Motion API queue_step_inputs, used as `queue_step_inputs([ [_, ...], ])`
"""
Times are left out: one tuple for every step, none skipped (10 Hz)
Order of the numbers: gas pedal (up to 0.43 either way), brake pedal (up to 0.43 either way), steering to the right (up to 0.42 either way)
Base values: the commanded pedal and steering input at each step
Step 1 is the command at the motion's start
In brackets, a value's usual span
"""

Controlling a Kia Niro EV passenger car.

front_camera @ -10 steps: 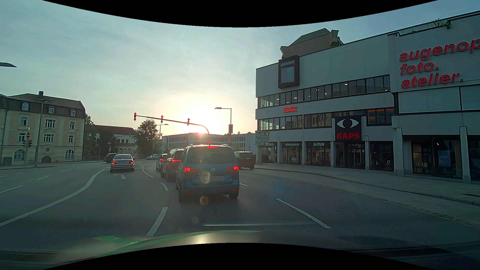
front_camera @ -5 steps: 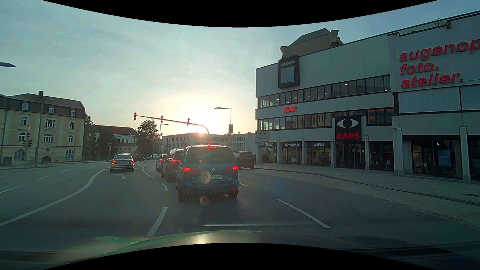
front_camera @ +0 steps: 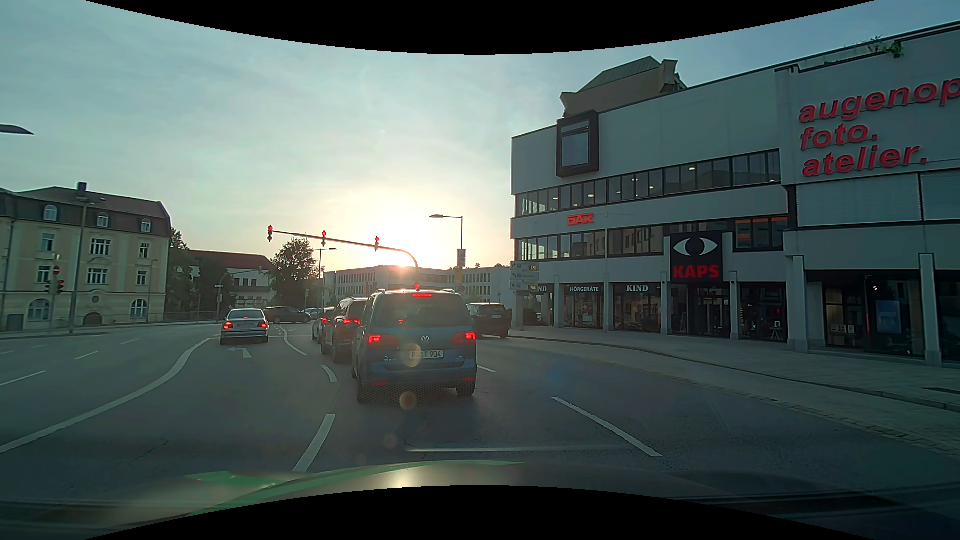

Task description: Follow the waypoints while adhering to traffic rules and regulations

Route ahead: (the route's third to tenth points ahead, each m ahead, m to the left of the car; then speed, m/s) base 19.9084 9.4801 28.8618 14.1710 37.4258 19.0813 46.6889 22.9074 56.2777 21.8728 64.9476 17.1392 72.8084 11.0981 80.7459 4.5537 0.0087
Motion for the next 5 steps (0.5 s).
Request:
queue_step_inputs([
  [0.0,0.28,-0.113],
  [0.0,0.28,-0.113],
  [0.0,0.28,-0.113],
  [0.0,0.28,-0.113],
  [0.0,0.28,-0.113],
])
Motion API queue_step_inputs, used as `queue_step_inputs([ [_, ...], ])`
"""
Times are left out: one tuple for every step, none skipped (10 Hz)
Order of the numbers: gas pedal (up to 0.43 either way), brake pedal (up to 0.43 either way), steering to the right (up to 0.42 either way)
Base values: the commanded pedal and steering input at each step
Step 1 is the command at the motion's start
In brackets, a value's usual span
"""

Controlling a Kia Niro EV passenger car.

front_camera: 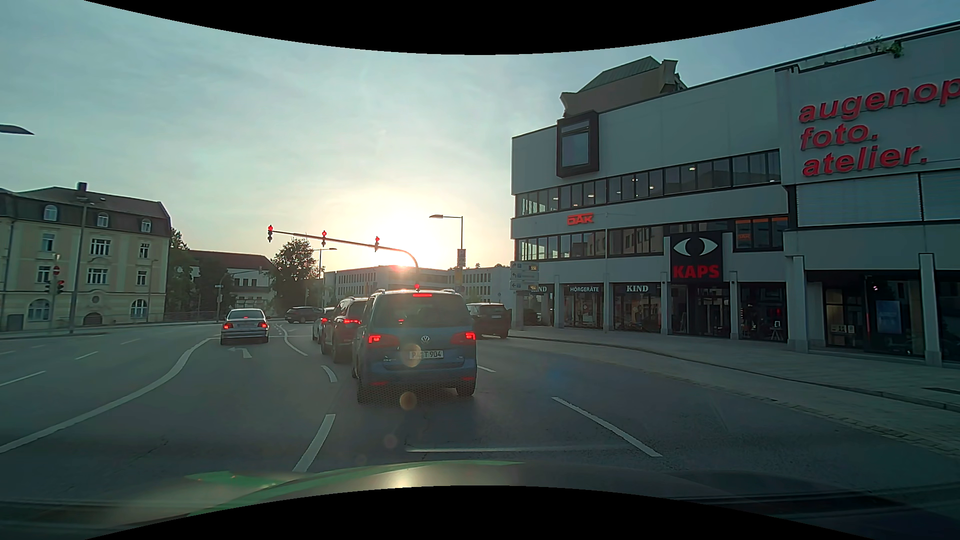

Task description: Follow the waypoints while adhering to traffic rules and regulations

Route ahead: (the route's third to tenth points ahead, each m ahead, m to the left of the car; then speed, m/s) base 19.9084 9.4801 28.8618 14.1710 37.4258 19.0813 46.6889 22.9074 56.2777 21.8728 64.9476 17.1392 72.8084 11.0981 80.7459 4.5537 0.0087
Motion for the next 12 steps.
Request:
queue_step_inputs([
  [0.0,0.274,-0.113],
  [0.0,0.28,-0.113],
  [0.0,0.28,-0.113],
  [0.0,0.28,-0.113],
  [0.0,0.28,-0.113],
  [0.0,0.28,-0.113],
  [0.0,0.28,-0.113],
  [0.0,0.28,-0.113],
  [0.0,0.28,-0.113],
  [0.0,0.28,-0.113],
  [0.0,0.28,-0.113],
  [0.0,0.28,-0.113],
])
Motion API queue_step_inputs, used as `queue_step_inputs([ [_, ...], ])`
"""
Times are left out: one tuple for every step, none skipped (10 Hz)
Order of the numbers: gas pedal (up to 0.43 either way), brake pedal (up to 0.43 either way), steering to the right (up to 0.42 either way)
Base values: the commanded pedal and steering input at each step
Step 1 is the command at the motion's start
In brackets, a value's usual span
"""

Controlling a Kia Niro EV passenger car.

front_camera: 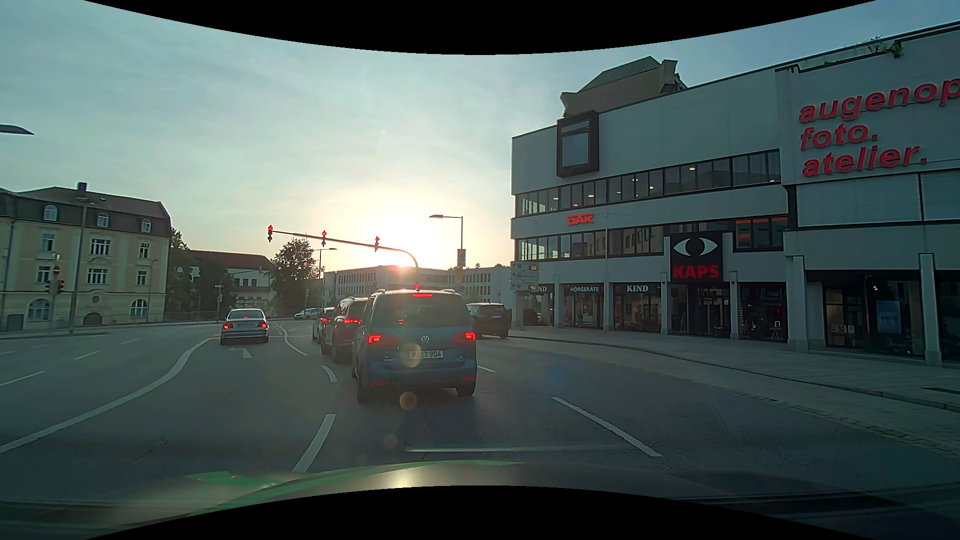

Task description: Follow the waypoints while adhering to traffic rules and regulations

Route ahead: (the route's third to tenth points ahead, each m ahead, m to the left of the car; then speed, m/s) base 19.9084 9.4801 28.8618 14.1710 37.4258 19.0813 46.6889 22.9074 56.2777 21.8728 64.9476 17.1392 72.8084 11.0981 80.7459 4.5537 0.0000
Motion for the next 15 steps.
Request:
queue_step_inputs([
  [0.0,0.28,-0.113],
  [0.0,0.28,-0.113],
  [0.0,0.28,-0.113],
  [0.0,0.28,-0.113],
  [0.0,0.28,-0.113],
  [0.0,0.28,-0.113],
  [0.0,0.28,-0.113],
  [0.0,0.28,-0.113],
  [0.0,0.28,-0.113],
  [0.0,0.28,-0.113],
  [0.0,0.28,-0.113],
  [0.0,0.28,-0.113],
  [0.0,0.28,-0.113],
  [0.0,0.28,-0.113],
  [0.0,0.28,-0.113],
])
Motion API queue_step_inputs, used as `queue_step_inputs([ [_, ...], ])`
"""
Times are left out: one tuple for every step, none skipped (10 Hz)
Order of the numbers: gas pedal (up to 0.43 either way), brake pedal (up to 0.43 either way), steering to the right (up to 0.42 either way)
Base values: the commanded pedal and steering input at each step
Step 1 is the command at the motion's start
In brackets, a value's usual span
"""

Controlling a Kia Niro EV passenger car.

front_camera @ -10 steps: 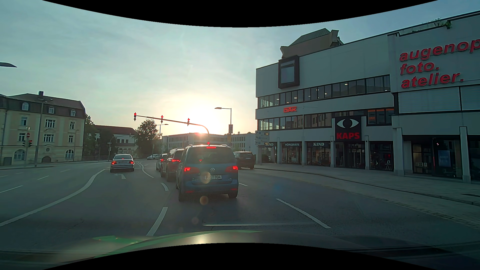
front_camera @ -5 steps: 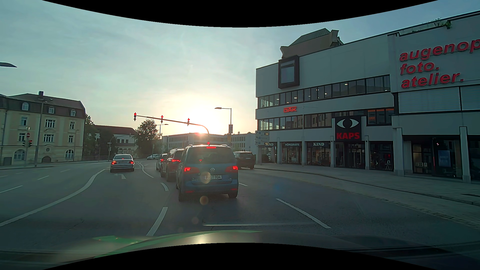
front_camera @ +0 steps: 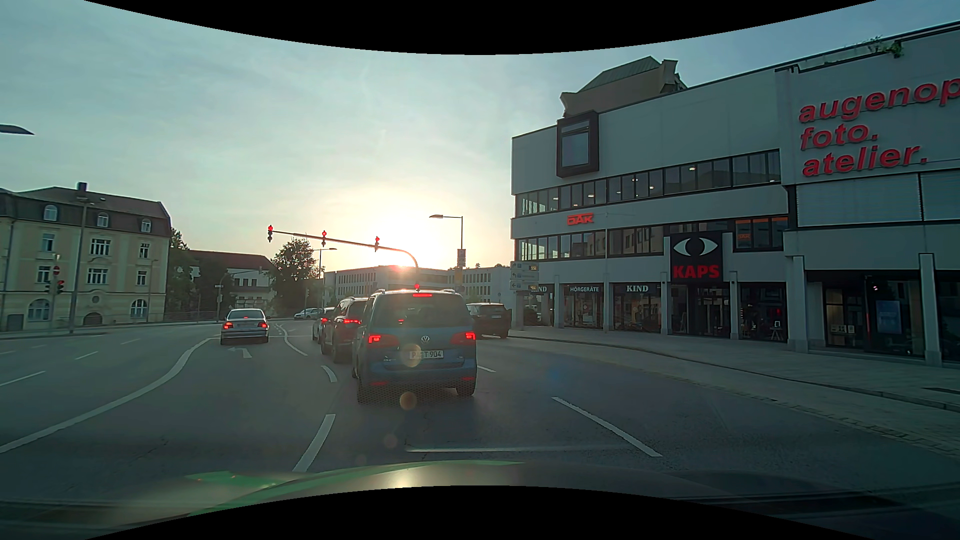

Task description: Follow the waypoints while adhering to traffic rules and regulations

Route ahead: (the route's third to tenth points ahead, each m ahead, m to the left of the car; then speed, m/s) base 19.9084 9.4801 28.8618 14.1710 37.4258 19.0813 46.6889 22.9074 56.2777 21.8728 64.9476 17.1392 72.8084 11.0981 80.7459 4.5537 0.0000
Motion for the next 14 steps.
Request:
queue_step_inputs([
  [0.0,0.28,-0.113],
  [0.0,0.28,-0.113],
  [0.0,0.28,-0.113],
  [0.0,0.28,-0.113],
  [0.0,0.28,-0.113],
  [0.0,0.28,-0.113],
  [0.0,0.28,-0.113],
  [0.0,0.28,-0.113],
  [0.0,0.28,-0.113],
  [0.0,0.28,-0.113],
  [0.0,0.28,-0.113],
  [0.0,0.28,-0.113],
  [0.0,0.28,-0.113],
  [0.0,0.28,-0.113],
])
